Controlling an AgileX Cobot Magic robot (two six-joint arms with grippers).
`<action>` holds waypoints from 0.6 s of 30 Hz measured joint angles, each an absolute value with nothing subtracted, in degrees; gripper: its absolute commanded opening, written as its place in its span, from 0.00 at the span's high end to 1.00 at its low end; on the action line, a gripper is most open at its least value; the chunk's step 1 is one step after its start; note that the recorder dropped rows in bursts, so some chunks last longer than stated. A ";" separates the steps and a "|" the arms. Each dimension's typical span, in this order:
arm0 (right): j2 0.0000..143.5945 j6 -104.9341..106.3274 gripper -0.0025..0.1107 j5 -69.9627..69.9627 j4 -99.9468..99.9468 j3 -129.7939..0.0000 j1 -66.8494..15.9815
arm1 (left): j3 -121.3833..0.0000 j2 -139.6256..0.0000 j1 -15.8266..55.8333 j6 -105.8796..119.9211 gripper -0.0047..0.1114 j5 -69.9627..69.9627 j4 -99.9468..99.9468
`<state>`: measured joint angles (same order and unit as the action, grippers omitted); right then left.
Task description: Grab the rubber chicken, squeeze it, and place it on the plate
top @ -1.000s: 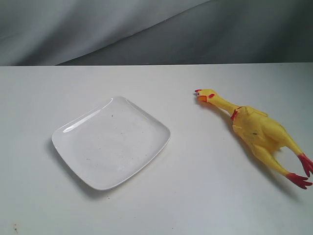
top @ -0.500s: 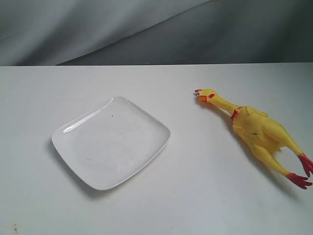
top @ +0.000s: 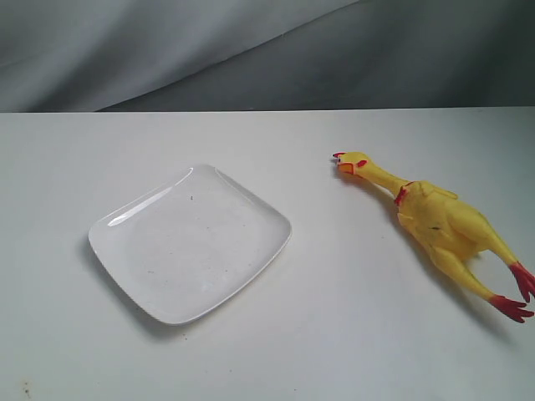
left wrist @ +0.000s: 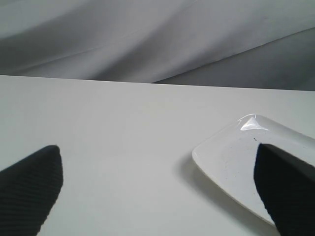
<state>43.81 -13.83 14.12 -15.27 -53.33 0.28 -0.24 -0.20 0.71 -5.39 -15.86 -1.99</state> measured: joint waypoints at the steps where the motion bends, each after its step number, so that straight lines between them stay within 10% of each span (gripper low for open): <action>1: 46.79 -12.67 0.98 17.92 -15.38 -55.53 0.28 | -0.24 -0.20 0.71 -5.39 0.06 -15.86 -1.99; 13: 79.74 8.70 0.94 43.12 -5.47 -68.58 0.28 | -0.24 -0.20 0.71 -5.39 0.06 -15.86 -1.99; 18: 89.38 13.19 0.57 44.66 -2.45 -68.79 0.28 | -0.24 -0.20 0.71 -5.39 0.06 -15.86 -1.99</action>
<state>89.38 13.19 44.66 -2.45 -68.79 0.28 -0.24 -0.20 0.71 -5.39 -15.86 -1.99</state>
